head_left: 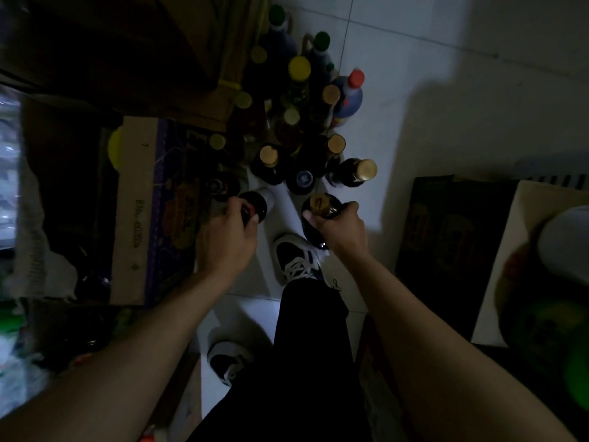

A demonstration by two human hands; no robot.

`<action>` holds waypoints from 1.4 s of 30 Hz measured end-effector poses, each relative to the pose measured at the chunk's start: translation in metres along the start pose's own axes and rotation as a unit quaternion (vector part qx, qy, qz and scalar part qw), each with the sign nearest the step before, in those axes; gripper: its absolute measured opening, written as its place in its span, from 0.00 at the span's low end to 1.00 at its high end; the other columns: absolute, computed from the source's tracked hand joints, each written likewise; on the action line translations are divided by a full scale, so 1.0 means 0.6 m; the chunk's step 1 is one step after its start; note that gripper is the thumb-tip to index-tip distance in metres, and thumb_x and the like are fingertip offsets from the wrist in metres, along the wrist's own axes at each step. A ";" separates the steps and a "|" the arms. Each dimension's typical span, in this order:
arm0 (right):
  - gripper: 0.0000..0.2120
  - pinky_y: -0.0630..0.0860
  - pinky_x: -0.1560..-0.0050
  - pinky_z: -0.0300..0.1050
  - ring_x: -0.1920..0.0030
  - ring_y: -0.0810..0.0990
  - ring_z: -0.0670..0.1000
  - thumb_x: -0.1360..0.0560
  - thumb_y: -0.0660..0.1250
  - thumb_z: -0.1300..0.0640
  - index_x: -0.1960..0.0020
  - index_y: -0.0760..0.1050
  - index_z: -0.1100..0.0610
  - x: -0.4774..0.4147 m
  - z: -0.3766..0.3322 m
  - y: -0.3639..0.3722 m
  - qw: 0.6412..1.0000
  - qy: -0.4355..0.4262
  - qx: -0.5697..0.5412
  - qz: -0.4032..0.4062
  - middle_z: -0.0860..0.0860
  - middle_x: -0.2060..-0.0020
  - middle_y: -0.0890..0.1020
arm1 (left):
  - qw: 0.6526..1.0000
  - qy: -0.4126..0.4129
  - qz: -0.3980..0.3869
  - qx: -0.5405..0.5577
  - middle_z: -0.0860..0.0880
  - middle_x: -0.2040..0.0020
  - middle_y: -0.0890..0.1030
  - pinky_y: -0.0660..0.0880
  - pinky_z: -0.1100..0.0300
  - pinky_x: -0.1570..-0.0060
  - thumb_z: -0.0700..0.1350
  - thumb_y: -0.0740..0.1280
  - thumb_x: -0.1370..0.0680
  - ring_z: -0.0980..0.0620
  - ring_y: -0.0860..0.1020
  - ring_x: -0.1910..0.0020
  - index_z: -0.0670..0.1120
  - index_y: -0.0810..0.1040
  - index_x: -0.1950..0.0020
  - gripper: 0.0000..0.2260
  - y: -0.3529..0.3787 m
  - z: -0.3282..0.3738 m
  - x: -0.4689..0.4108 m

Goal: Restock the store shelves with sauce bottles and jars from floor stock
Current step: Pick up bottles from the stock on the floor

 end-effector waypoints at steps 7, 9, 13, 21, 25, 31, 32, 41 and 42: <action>0.34 0.77 0.52 0.51 0.54 0.77 0.51 0.44 0.70 0.26 0.49 0.66 0.47 0.213 -0.027 -0.095 1.000 0.019 -0.011 0.015 0.46 0.54 0.77 | 0.993 0.062 0.071 0.069 0.44 0.60 0.81 0.64 0.62 0.73 0.48 0.66 0.21 0.44 0.79 0.64 0.45 0.73 0.45 0.10 -0.228 0.067 0.117; 0.36 0.78 0.49 0.53 0.54 0.77 0.51 0.47 0.68 0.25 0.50 0.65 0.46 0.278 -0.058 -0.129 0.999 0.012 -0.029 0.021 0.45 0.55 0.76 | 0.990 0.114 0.087 0.006 0.43 0.64 0.81 0.61 0.62 0.72 0.50 0.65 0.22 0.42 0.79 0.68 0.44 0.74 0.47 0.10 -0.313 0.109 0.143; 0.35 0.80 0.49 0.55 0.54 0.79 0.52 0.44 0.70 0.27 0.49 0.65 0.47 0.409 -0.154 -0.209 0.998 -0.026 -0.044 0.025 0.47 0.54 0.77 | 0.974 0.195 0.096 -0.068 0.42 0.66 0.81 0.66 0.60 0.72 0.50 0.64 0.25 0.41 0.79 0.71 0.44 0.75 0.49 0.11 -0.487 0.201 0.210; 0.25 0.76 0.56 0.50 0.54 0.80 0.51 0.43 0.74 0.29 0.60 0.72 0.46 0.705 -0.442 -0.432 0.978 -0.194 -0.072 0.008 0.40 0.62 0.79 | 0.919 0.301 0.131 -0.220 0.46 0.69 0.79 0.62 0.60 0.78 0.51 0.63 0.27 0.42 0.77 0.75 0.44 0.75 0.54 0.11 -0.815 0.359 0.391; 0.30 0.77 0.53 0.46 0.58 0.81 0.44 0.48 0.76 0.31 0.56 0.80 0.51 0.894 -0.597 -0.532 0.943 -0.319 0.000 -0.099 0.46 0.60 0.84 | 0.920 0.283 0.173 -0.211 0.48 0.69 0.79 0.62 0.60 0.76 0.54 0.61 0.26 0.43 0.77 0.73 0.46 0.73 0.53 0.12 -0.960 0.385 0.489; 0.19 0.61 0.80 0.28 0.81 0.69 0.41 0.31 0.77 0.47 0.75 0.76 0.51 1.164 -0.762 -0.605 0.884 -0.435 0.032 -0.169 0.44 0.81 0.72 | 0.929 0.260 0.199 -0.173 0.51 0.71 0.73 0.54 0.60 0.78 0.59 0.59 0.27 0.46 0.75 0.72 0.49 0.69 0.55 0.13 -1.130 0.398 0.635; 0.22 0.60 0.81 0.31 0.82 0.66 0.43 0.32 0.78 0.45 0.77 0.73 0.53 1.191 -0.778 -0.614 0.887 -0.433 0.021 -0.160 0.46 0.81 0.69 | 0.932 0.254 0.198 -0.168 0.51 0.70 0.74 0.56 0.59 0.78 0.60 0.59 0.27 0.47 0.74 0.72 0.50 0.69 0.55 0.14 -1.155 0.399 0.657; 0.22 0.62 0.80 0.34 0.80 0.69 0.45 0.36 0.80 0.42 0.67 0.79 0.61 1.383 -0.889 -0.574 0.824 -0.506 0.059 -0.246 0.51 0.76 0.74 | 0.956 0.161 0.187 -0.160 0.51 0.68 0.72 0.62 0.56 0.73 0.56 0.64 0.24 0.52 0.72 0.71 0.56 0.65 0.59 0.10 -1.321 0.387 0.829; 0.20 0.65 0.77 0.33 0.78 0.73 0.44 0.35 0.79 0.43 0.68 0.78 0.59 1.400 -0.904 -0.557 0.809 -0.524 0.074 -0.256 0.48 0.76 0.76 | 0.955 0.144 0.198 -0.167 0.51 0.68 0.71 0.61 0.56 0.74 0.56 0.64 0.24 0.53 0.71 0.71 0.56 0.66 0.58 0.10 -1.335 0.381 0.845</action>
Point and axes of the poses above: each hand's wrist, its own x-axis away from the middle knuckle, its own y-axis out of the palm, z = x × y, the point moved 8 cm from there along -x, towards the middle knuckle
